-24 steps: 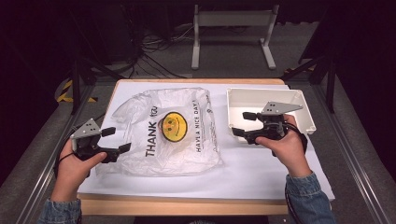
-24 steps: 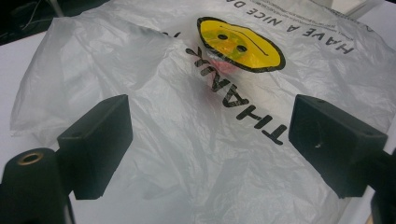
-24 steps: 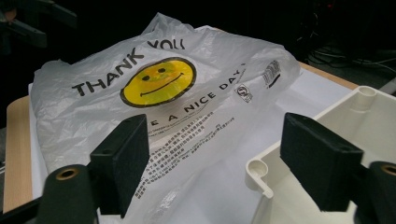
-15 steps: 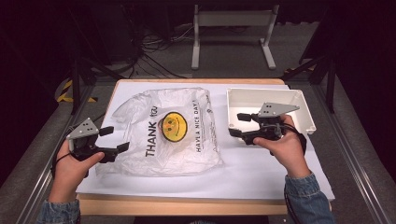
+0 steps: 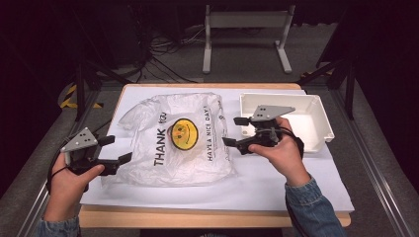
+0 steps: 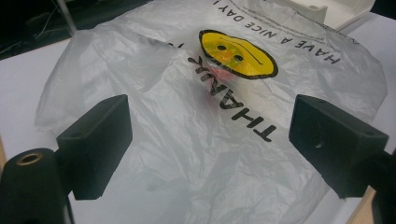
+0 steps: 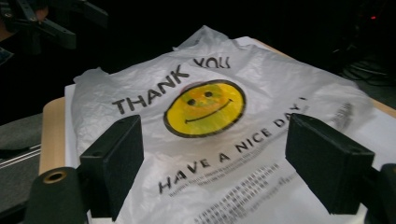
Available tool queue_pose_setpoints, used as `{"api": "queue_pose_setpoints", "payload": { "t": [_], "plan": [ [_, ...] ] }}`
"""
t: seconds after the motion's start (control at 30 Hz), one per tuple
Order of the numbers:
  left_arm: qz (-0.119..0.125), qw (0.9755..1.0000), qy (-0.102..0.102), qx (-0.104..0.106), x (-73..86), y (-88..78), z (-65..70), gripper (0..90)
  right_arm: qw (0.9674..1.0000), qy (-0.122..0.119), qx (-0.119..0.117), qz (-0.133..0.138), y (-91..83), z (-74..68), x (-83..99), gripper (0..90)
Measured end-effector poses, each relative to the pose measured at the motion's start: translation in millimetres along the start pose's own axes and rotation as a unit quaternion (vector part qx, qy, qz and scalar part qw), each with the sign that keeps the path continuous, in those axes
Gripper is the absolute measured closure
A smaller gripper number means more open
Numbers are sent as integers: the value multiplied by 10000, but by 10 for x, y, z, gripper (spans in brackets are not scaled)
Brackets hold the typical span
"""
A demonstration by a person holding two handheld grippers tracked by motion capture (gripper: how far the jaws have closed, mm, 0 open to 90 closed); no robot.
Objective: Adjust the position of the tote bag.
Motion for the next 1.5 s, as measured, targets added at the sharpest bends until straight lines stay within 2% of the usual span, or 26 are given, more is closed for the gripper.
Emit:
{"api": "queue_pose_setpoints", "payload": {
  "t": [0.13,0.23,0.27,0.3,0.5,0.6,0.73,0.8,0.9,0.97,1.1,1.13,1.23,1.5],
  "plan": [
    [14,9999,-83,-92,53,-89,-17,143,9991,-58,-334,-261,285,-132,-46,191],
    [31,9997,-165,-179,95,-157,-23,143,9981,-151,-430,-418,443,-212,-66,184],
    [9,9996,-172,-211,111,-183,-27,143,9981,-151,-430,-418,443,-212,-66,184],
    [16,9994,-219,-251,136,-220,-28,143,9972,-215,-514,-508,554,-272,-80,179],
    [-45,9989,-321,-332,205,-288,-36,139,9944,-366,-689,-719,777,-420,-75,165],
    [-31,9988,-349,-343,212,-295,-39,139,9929,-435,-780,-791,834,-492,-55,164],
    [-38,9987,-368,-348,219,-297,-40,139,9896,-539,-978,-902,950,-647,-1,161],
    [-31,9987,-367,-342,216,-297,-41,138,9867,-629,-1120,-1000,1048,-760,52,155],
    [-30,9988,-350,-341,213,-294,-45,138,9849,-673,-1182,-1074,1111,-824,89,154],
    [-24,9989,-348,-326,209,-288,-47,138,9816,-733,-1278,-1214,1225,-936,161,151],
    [-11,9988,-355,-323,205,-283,-52,137,9795,-792,-1297,-1325,1327,-1019,225,141],
    [-8,9989,-341,-316,203,-283,-53,137,9774,-876,-1314,-1408,1408,-1080,279,138],
    [7,9989,-341,-315,198,-282,-57,136,9749,-897,-1296,-1573,1484,-1137,352,128],
    [10,9990,-338,-290,196,-261,-57,135,9699,-1043,-1280,-1790,1618,-1203,497,113]
  ]
}}
Point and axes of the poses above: each handheld gripper's, and its own axes: y roughly forward along the jaws, x roughly out of its underside, z roughly to its right, the point moved 7 cm from there along y, roughly forward along the jaws, and after that the axes turned 13 degrees about y, right-handed, at the moved point
